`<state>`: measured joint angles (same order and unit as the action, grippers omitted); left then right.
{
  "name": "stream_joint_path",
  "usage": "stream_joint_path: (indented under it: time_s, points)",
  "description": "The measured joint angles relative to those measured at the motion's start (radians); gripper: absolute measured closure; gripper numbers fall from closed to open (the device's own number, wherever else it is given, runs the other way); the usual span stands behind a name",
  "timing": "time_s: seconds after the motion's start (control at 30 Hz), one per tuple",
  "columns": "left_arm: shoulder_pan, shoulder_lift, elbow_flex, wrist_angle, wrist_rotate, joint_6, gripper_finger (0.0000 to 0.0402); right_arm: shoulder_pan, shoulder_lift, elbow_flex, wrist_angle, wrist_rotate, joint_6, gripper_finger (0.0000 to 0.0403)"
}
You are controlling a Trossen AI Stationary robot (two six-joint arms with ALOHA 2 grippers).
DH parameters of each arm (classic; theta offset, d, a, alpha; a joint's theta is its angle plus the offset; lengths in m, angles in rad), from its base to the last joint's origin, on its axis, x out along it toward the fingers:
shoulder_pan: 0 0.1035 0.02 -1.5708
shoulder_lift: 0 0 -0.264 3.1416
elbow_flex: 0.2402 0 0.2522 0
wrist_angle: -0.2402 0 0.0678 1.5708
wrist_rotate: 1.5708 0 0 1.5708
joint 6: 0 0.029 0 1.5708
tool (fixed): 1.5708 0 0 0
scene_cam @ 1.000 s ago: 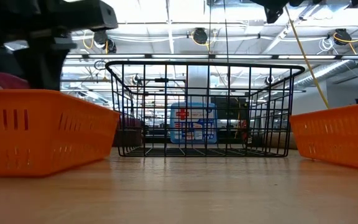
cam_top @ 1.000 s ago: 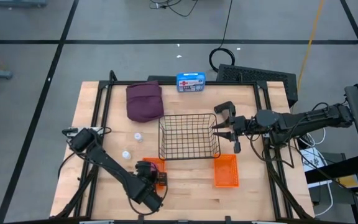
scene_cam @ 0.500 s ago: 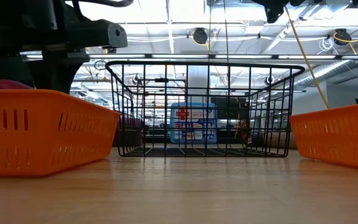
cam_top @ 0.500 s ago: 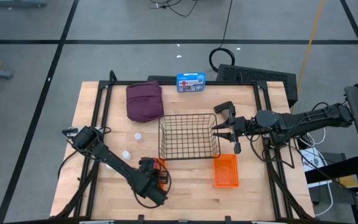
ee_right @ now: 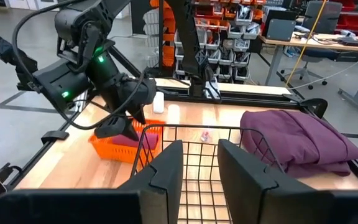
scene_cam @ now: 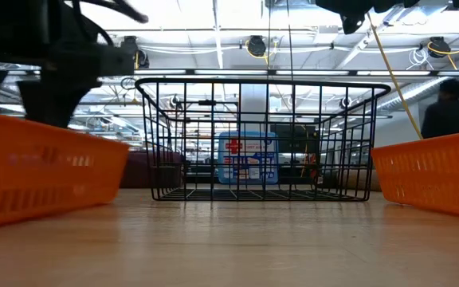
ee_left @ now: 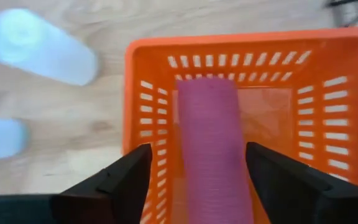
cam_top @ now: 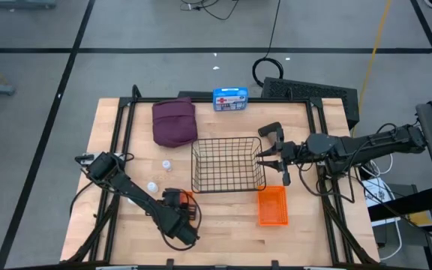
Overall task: Pick & Place Medicine items
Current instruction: Put the brown bandage into the left orange basket
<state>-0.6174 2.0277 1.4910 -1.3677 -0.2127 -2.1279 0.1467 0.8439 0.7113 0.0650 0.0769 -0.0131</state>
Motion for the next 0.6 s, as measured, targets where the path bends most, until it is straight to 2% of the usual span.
stream_joint_path:
  time_s: [0.13, 0.23, 0.3, 0.43, 0.6]
  points:
    - [0.000, -0.002, 0.038, -0.094, 0.011, 0.033, 0.0129, 0.000, -0.035, 0.000, -0.024, 0.003, -0.018, 0.0314]
    - [0.001, -0.027, 0.095, -0.163, -0.032, 0.061, 0.0133, 0.000, -0.092, 0.000, -0.073, 0.045, -0.034, 0.0314]
    - [0.000, -0.052, 0.134, -0.175, -0.117, 0.092, 0.0137, 0.000, -0.137, 0.000, -0.119, 0.085, -0.029, 0.0314]
    - [0.000, -0.117, 0.194, -0.124, -0.369, 0.219, 0.0144, 0.000, -0.218, 0.000, -0.256, 0.185, -0.013, 0.0314]
    - [-0.012, -0.193, 0.201, 0.063, -0.705, 0.576, 0.0139, 0.000, -0.265, 0.000, -0.463, 0.378, 0.044, 0.0306]
